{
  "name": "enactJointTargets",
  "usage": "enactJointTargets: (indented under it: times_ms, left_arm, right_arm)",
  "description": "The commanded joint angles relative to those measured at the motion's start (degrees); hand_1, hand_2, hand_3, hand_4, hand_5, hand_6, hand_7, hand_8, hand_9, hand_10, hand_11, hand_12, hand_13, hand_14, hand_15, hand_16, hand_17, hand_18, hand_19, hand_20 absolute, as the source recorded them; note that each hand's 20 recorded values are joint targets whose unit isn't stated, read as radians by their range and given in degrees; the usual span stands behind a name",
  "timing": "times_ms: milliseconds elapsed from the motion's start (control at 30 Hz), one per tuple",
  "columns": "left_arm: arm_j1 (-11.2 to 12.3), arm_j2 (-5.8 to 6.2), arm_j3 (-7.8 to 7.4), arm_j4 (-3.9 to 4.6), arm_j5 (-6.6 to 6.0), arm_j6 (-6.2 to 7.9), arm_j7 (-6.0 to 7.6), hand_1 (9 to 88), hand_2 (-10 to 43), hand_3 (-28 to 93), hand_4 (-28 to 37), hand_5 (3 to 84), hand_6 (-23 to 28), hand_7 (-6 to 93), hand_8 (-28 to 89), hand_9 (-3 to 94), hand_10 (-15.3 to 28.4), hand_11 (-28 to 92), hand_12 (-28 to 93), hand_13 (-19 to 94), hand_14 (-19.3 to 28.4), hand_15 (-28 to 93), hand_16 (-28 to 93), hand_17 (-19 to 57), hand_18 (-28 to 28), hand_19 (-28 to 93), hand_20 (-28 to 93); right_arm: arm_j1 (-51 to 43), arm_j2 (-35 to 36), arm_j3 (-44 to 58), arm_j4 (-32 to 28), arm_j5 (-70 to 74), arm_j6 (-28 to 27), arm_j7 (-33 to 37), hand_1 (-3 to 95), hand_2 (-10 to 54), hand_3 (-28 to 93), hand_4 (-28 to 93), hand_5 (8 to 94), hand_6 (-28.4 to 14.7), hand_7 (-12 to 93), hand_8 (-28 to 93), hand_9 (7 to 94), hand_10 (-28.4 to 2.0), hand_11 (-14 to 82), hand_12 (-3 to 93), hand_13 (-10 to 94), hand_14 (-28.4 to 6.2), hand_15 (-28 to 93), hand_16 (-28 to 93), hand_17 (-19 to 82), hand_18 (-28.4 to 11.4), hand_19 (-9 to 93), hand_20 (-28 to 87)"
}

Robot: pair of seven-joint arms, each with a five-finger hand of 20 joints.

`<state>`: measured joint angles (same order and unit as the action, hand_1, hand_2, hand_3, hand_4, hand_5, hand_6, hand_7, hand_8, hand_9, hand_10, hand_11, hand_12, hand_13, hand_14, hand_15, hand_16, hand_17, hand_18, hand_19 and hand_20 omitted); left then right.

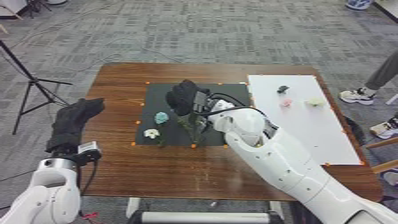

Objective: Arrange flowers

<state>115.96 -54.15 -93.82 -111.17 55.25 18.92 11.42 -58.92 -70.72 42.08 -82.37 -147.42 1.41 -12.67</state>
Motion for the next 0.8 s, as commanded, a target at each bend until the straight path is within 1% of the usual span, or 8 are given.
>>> enactJointTargets:
  times_ms: [33, 133, 333, 367, 433, 533, 600, 800]
  left_arm:
    - [-0.8, -0.19, 0.71, -0.22, 0.24, -0.77, 0.12, 32.2, 25.1, 61, -28.3, 58.9, -2.1, 18.2, -10, 54.4, 14.3, 20, 9, 40, 16.3, 19, -4, 6.4, 10.2, 8, 15]
    - [-1.0, -0.2, 0.88, -0.23, 0.44, -0.77, 0.09, 32.3, 25.1, 61, -28.3, 58.8, -2.1, 18.2, -10, 54.3, 14.4, 20, 9, 40, 16.3, 19, -3, 6.3, 10.1, 8, 15]
    - [-0.8, -0.22, 0.68, -0.35, 0.17, -0.7, 0.25, 32.0, 25.1, 61, -28.3, 58.9, -1.9, 18.1, -10, 54.4, 14.3, 20, 9, 39, 16.3, 19, -3, 6.3, 10.0, 8, 16]
    - [-0.6, -0.28, 0.55, -0.48, 0.25, -0.62, 0.29, 31.9, 25.1, 61, -28.3, 58.9, -2.0, 18.1, -10, 54.4, 14.3, 20, 9, 39, 16.2, 19, -3, 6.3, 10.0, 8, 16]
    - [-0.9, -0.31, 0.61, -0.44, 0.35, -0.7, 0.21, 31.6, 25.1, 62, -28.3, 58.9, -2.0, 18.1, -10, 54.4, 14.4, 20, 9, 39, 16.2, 19, -3, 6.3, 10.0, 8, 16]
    - [-1.1, -0.25, 0.65, -0.38, 0.31, -0.85, 0.27, 31.5, 25.1, 62, -28.3, 58.8, -2.0, 18.2, -10, 54.4, 14.4, 20, 9, 40, 16.2, 19, -3, 6.3, 10.0, 8, 16]
    - [-1.1, -0.21, 0.63, -0.41, 0.29, -0.78, 0.31, 31.3, 25.0, 62, -28.3, 58.8, -2.0, 18.1, -10, 54.4, 14.4, 20, 9, 39, 16.2, 19, -3, 6.3, 10.0, 8, 16]
    - [-0.8, -0.31, 0.41, -0.58, 0.2, -0.76, 0.37, 31.5, 24.9, 62, -28.3, 58.9, -2.0, 18.1, -10, 54.3, 14.4, 20, 9, 39, 16.2, 19, -3, 6.2, 10.1, 8, 16]
  right_arm:
    - [0.3, -3.2, 2.2, 3.4, -5.6, -1.8, 0.2, 60.2, -9.5, 63, -26, 76.3, 4.0, 33, -1, 88.1, -8.4, 5.0, 34.3, 76, -6.2, 49, 41, 37, -20.6, 77, 58]
    - [0.3, -4.0, 3.1, 4.3, -7.0, -2.9, 0.1, 60.3, -9.5, 63, -26, 76.4, 4.1, 33, -2, 88.1, -8.4, 5.0, 34.1, 76, -6.3, 49, 41, 37, -20.6, 77, 58]
    - [0.1, -5.0, 3.9, 5.0, -8.9, -4.9, -0.1, 60.3, -9.5, 63, -25, 76.3, 4.4, 34, -2, 88.0, -8.3, 4.9, 33.8, 76, -6.4, 50, 41, 37, -20.6, 77, 58]
    - [-0.1, -5.4, 4.3, 5.2, -9.5, -5.5, -0.6, 60.3, -9.5, 63, -25, 76.2, 4.3, 34, -2, 88.0, -8.3, 4.8, 33.6, 76, -6.4, 50, 41, 37, -20.5, 77, 58]
    - [0.1, -5.4, 4.2, 5.0, -9.9, -6.6, -0.5, 60.2, -9.5, 63, -25, 76.0, 4.3, 34, -2, 87.9, -8.2, 4.7, 33.5, 76, -6.3, 50, 42, 37, -20.5, 77, 58]
    - [0.5, -5.4, 4.3, 4.6, -11.1, -9.2, -0.5, 60.1, -9.5, 63, -26, 75.8, 4.4, 34, -2, 87.5, -8.2, 4.7, 33.6, 76, -6.2, 50, 42, 37, -20.4, 76, 58]
    - [0.8, -5.5, 4.4, 4.1, -11.9, -12.0, -0.6, 60.0, -9.5, 63, -26, 75.8, 4.4, 34, -2, 87.5, -8.2, 4.8, 33.6, 75, -6.2, 50, 42, 36, -20.4, 76, 58]
    - [1.0, -5.8, 4.8, 4.3, -12.8, -12.6, -1.0, 60.0, -9.5, 63, -26, 75.5, 4.5, 34, -2, 87.3, -8.0, 4.8, 33.6, 74, -6.4, 50, 42, 36, -20.4, 76, 58]
